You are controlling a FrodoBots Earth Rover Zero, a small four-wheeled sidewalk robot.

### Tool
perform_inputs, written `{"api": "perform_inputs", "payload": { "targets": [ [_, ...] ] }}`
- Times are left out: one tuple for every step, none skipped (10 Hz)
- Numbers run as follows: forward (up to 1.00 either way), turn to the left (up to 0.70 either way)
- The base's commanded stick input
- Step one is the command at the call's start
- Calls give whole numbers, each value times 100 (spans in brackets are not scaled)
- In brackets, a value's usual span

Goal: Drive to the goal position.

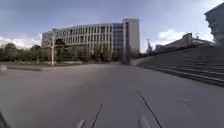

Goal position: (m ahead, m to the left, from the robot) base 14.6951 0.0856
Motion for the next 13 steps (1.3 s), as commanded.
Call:
{"api": "perform_inputs", "payload": {
  "targets": [
    [100,0],
    [100,0],
    [100,0],
    [100,0],
    [100,0],
    [100,0],
    [100,0],
    [100,0],
    [100,0],
    [100,0],
    [100,0],
    [100,0],
    [100,0]
  ]
}}
